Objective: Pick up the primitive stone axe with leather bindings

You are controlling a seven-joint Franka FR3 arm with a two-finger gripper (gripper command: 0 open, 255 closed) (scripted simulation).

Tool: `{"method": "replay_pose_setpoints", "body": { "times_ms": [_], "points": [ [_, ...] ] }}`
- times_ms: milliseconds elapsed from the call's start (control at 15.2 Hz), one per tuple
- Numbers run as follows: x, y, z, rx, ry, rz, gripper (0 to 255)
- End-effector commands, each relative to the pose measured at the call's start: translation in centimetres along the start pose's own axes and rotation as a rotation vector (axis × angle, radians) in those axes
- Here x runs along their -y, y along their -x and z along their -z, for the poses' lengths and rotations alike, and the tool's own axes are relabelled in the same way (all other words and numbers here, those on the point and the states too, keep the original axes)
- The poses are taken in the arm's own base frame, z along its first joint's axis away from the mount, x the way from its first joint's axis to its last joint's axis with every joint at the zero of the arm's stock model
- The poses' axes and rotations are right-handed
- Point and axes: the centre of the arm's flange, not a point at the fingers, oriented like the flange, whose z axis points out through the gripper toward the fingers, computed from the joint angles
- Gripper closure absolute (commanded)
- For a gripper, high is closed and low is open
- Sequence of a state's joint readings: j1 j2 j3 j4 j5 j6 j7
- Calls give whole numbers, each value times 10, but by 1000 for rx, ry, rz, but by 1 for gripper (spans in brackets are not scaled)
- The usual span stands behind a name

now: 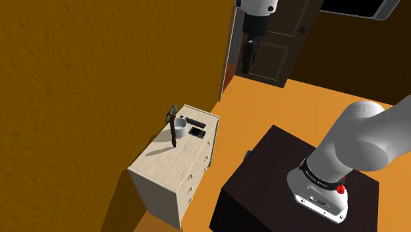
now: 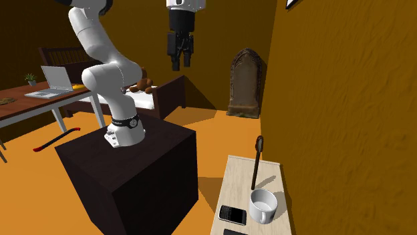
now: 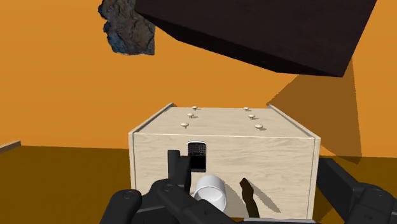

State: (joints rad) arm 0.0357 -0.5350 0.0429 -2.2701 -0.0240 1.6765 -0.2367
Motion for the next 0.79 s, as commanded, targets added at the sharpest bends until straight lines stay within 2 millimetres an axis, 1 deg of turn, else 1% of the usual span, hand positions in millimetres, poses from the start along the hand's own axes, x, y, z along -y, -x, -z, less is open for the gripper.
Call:
{"method": "replay_pose_setpoints", "body": {
  "times_ms": [0, 330, 726],
  "points": [
    [-4, -28, -14, 17, 3, 54, 0],
    [-3, -92, -48, 59, 9, 184, 0],
    [8, -165, -91, 110, 16, 340, 0]
  ]
}}
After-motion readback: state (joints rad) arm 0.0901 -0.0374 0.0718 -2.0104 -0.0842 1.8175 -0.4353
